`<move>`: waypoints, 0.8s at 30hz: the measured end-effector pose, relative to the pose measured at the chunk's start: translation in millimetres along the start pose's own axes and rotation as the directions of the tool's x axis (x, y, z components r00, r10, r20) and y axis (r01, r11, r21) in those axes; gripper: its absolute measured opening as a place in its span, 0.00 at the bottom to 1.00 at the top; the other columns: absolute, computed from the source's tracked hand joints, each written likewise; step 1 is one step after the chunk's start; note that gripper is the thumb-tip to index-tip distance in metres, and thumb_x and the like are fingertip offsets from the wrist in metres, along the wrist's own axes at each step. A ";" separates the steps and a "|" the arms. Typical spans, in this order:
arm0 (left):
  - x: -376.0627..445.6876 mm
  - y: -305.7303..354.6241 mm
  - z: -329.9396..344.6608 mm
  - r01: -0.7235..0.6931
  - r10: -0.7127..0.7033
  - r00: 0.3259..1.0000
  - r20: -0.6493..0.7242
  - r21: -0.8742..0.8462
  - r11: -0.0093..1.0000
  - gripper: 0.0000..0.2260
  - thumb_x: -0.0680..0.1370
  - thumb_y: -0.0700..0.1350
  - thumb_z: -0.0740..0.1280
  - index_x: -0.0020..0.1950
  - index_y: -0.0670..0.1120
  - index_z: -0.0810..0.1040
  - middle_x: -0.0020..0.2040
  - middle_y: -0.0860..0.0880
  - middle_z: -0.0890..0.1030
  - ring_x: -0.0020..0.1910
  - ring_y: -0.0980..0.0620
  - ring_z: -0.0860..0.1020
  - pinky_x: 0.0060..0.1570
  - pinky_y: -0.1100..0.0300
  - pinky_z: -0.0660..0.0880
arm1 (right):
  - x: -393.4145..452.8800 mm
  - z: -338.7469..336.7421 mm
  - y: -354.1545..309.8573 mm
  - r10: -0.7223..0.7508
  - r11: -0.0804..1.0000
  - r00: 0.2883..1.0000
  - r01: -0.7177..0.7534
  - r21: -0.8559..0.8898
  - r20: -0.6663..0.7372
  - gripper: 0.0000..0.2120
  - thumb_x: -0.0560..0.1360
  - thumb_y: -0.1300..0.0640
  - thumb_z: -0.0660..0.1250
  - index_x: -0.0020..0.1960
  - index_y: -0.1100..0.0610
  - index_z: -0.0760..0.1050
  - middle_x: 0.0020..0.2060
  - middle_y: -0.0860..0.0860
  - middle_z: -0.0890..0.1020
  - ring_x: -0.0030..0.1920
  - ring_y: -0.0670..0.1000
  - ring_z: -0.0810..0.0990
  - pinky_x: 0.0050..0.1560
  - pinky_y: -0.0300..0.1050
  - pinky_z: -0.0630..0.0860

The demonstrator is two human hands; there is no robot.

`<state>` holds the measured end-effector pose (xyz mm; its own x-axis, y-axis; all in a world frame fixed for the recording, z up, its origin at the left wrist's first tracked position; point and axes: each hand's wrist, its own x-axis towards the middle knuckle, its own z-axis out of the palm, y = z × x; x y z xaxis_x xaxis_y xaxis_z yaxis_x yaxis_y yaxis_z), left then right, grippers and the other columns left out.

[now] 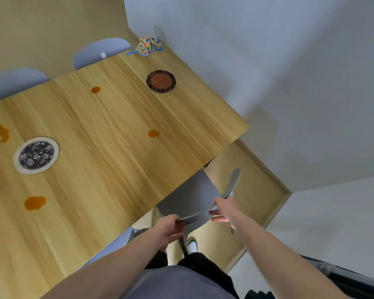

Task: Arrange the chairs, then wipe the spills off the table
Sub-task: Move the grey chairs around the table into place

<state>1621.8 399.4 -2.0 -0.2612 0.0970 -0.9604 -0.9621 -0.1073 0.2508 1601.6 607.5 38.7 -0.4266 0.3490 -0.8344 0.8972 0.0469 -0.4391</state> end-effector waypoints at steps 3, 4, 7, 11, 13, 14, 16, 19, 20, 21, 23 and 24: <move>-0.5 9.4 1.7 -0.001 0.000 1.000 -0.007 -0.069 0.998 0.09 0.84 0.40 0.59 0.56 0.38 0.77 0.54 0.38 0.84 0.57 0.43 0.83 0.44 0.53 0.79 | -2.7 2.1 -12.2 -0.035 0.999 0.999 0.034 0.025 0.012 0.10 0.81 0.64 0.57 0.60 0.54 0.65 0.46 0.54 0.79 0.48 0.61 0.87 0.51 0.60 0.85; -0.1 12.3 2.9 0.001 -0.002 1.000 -0.013 -0.095 0.995 0.08 0.84 0.39 0.59 0.57 0.38 0.77 0.53 0.38 0.84 0.55 0.43 0.83 0.45 0.53 0.80 | -2.0 1.6 -15.7 -0.038 0.999 0.999 0.038 0.034 0.008 0.10 0.81 0.64 0.56 0.59 0.54 0.65 0.45 0.54 0.79 0.49 0.62 0.87 0.52 0.61 0.84; 0.6 21.2 9.1 -0.001 0.000 1.000 -0.014 -0.119 0.993 0.08 0.84 0.39 0.60 0.56 0.38 0.77 0.51 0.39 0.84 0.50 0.45 0.83 0.51 0.53 0.80 | 10.0 -1.2 -23.4 -0.002 0.997 1.000 0.004 0.083 -0.014 0.10 0.81 0.64 0.56 0.61 0.56 0.64 0.44 0.56 0.81 0.45 0.61 0.88 0.51 0.59 0.85; -0.3 25.2 22.8 -0.008 0.006 1.000 -0.025 -0.068 0.998 0.07 0.83 0.40 0.61 0.53 0.39 0.77 0.44 0.42 0.85 0.42 0.48 0.82 0.41 0.58 0.79 | 28.1 -13.6 -21.4 0.011 0.995 0.999 -0.007 0.098 -0.038 0.15 0.78 0.64 0.58 0.65 0.62 0.68 0.42 0.61 0.86 0.39 0.60 0.88 0.49 0.56 0.86; 1.2 23.1 28.2 -0.010 0.008 0.999 -0.038 -0.054 0.998 0.07 0.83 0.39 0.61 0.54 0.38 0.77 0.46 0.41 0.85 0.40 0.49 0.81 0.38 0.59 0.78 | 31.5 -18.9 -19.5 -0.001 0.995 1.000 0.004 0.101 -0.031 0.15 0.79 0.64 0.59 0.64 0.63 0.71 0.44 0.62 0.87 0.38 0.59 0.88 0.44 0.52 0.86; 2.9 21.7 29.8 -0.013 0.010 0.999 -0.048 -0.046 0.999 0.07 0.83 0.39 0.61 0.55 0.38 0.78 0.47 0.41 0.84 0.40 0.49 0.81 0.36 0.59 0.78 | 32.5 -20.8 -18.8 -0.005 0.994 1.000 0.007 0.108 -0.024 0.14 0.79 0.65 0.59 0.64 0.63 0.71 0.45 0.62 0.86 0.39 0.59 0.88 0.42 0.51 0.86; 6.6 18.9 31.7 -0.019 0.017 0.998 -0.058 -0.030 0.999 0.08 0.83 0.39 0.61 0.58 0.38 0.78 0.49 0.41 0.84 0.40 0.49 0.81 0.36 0.59 0.78 | 32.2 -22.8 -19.0 -0.012 0.992 1.000 0.012 0.126 -0.005 0.13 0.79 0.65 0.60 0.63 0.63 0.70 0.48 0.62 0.85 0.40 0.59 0.88 0.39 0.48 0.86; 11.1 17.9 31.2 -0.026 0.024 0.998 -0.058 -0.032 0.999 0.08 0.83 0.38 0.62 0.58 0.37 0.78 0.49 0.41 0.83 0.44 0.50 0.82 0.42 0.58 0.81 | 32.8 -20.9 -22.3 -0.012 0.985 0.999 0.006 0.172 0.031 0.14 0.80 0.68 0.61 0.64 0.63 0.68 0.54 0.63 0.82 0.44 0.61 0.87 0.33 0.44 0.83; 13.4 18.7 30.3 -0.027 0.025 0.998 -0.060 -0.036 0.999 0.08 0.83 0.38 0.62 0.58 0.37 0.78 0.49 0.41 0.83 0.45 0.49 0.82 0.46 0.56 0.81 | 35.1 -19.6 -23.1 -0.009 0.982 0.999 0.001 0.189 0.043 0.15 0.80 0.68 0.62 0.65 0.63 0.68 0.56 0.64 0.81 0.46 0.61 0.87 0.32 0.44 0.83; 15.5 20.2 29.6 -0.031 0.028 0.998 -0.063 -0.037 0.999 0.08 0.83 0.38 0.62 0.58 0.37 0.78 0.49 0.41 0.83 0.46 0.49 0.82 0.50 0.55 0.81 | 37.5 -18.5 -24.1 -0.002 0.978 0.999 -0.009 0.207 0.054 0.16 0.80 0.68 0.62 0.66 0.63 0.67 0.57 0.64 0.80 0.46 0.62 0.87 0.32 0.44 0.83; 19.6 24.6 28.0 -0.034 0.032 0.996 -0.085 -0.025 0.999 0.07 0.82 0.38 0.63 0.57 0.37 0.78 0.47 0.42 0.82 0.45 0.50 0.81 0.48 0.57 0.81 | 43.6 -16.0 -26.8 0.011 0.973 0.997 -0.028 0.228 0.075 0.17 0.80 0.69 0.63 0.67 0.63 0.65 0.58 0.65 0.79 0.47 0.62 0.86 0.32 0.45 0.83; 21.1 27.8 27.3 -0.036 0.034 0.995 -0.095 -0.020 0.999 0.06 0.82 0.37 0.64 0.56 0.37 0.78 0.47 0.42 0.82 0.44 0.50 0.81 0.43 0.59 0.81 | 47.7 -14.6 -27.6 0.017 0.971 0.997 -0.036 0.238 0.080 0.17 0.80 0.69 0.63 0.67 0.63 0.65 0.58 0.65 0.79 0.47 0.62 0.86 0.32 0.45 0.83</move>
<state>1587.5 425.5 -12.0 -0.2848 -0.0008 -0.9586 -0.9504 -0.1302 0.2824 1558.2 636.5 16.0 -0.4186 0.2742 -0.8658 0.8591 -0.1897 -0.4754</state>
